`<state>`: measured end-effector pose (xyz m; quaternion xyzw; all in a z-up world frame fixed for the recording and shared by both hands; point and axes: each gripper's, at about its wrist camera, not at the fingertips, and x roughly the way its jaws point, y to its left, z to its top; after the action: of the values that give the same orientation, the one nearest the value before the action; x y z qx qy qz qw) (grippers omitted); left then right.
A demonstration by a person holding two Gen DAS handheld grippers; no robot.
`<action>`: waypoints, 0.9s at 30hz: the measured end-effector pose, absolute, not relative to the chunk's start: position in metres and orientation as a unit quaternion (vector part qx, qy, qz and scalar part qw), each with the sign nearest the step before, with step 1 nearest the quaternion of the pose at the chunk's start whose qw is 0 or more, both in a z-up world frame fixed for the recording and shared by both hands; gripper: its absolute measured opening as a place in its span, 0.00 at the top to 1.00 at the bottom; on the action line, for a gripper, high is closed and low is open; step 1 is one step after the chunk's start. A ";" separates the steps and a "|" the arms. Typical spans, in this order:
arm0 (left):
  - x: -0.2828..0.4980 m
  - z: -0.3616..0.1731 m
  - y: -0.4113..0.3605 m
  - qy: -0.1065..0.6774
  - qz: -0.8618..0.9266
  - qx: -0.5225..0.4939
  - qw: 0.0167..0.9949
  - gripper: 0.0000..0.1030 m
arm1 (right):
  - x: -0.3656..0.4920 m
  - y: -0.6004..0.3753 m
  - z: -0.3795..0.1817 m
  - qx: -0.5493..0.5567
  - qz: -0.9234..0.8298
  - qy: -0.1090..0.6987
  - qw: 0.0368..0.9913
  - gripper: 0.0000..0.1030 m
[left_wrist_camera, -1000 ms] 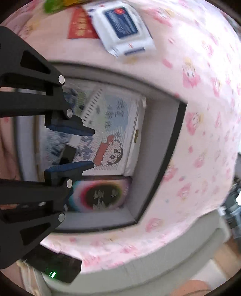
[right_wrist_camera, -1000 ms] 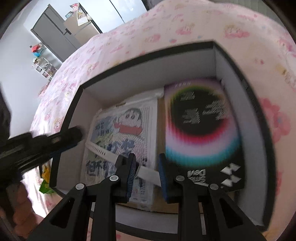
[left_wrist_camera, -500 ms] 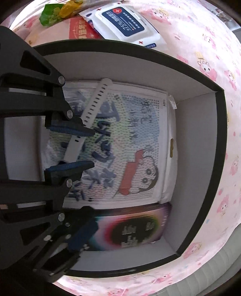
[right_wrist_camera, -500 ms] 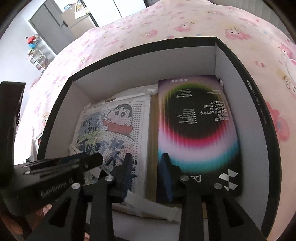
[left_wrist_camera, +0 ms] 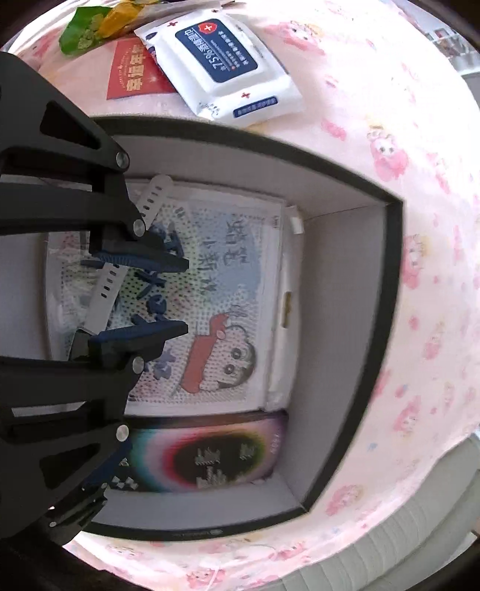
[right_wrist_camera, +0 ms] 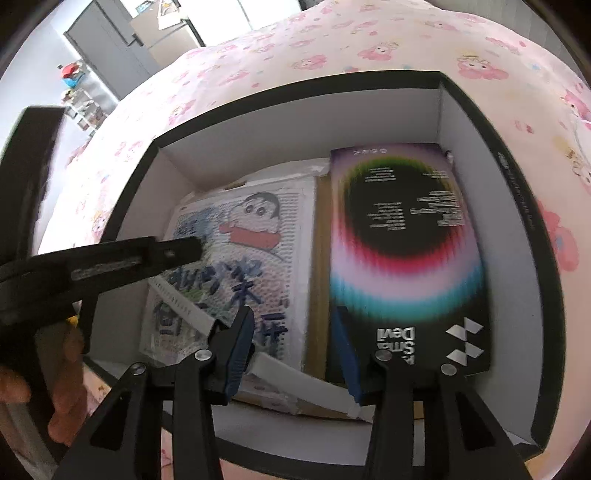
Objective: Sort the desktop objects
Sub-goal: 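Open the left tool, release the smartwatch, and withdraw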
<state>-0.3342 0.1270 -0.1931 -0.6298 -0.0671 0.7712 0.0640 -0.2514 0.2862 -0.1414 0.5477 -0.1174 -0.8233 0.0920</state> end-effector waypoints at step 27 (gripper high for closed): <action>-0.264 -0.153 0.087 0.017 0.828 -0.553 0.095 0.74 | -0.241 0.278 -0.121 0.508 -0.852 -0.090 0.084 0.61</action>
<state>-0.2643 0.0871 -0.1532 -0.5526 0.0168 0.8278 0.0954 -0.2410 0.2777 -0.1209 0.5084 -0.0898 -0.8523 0.0842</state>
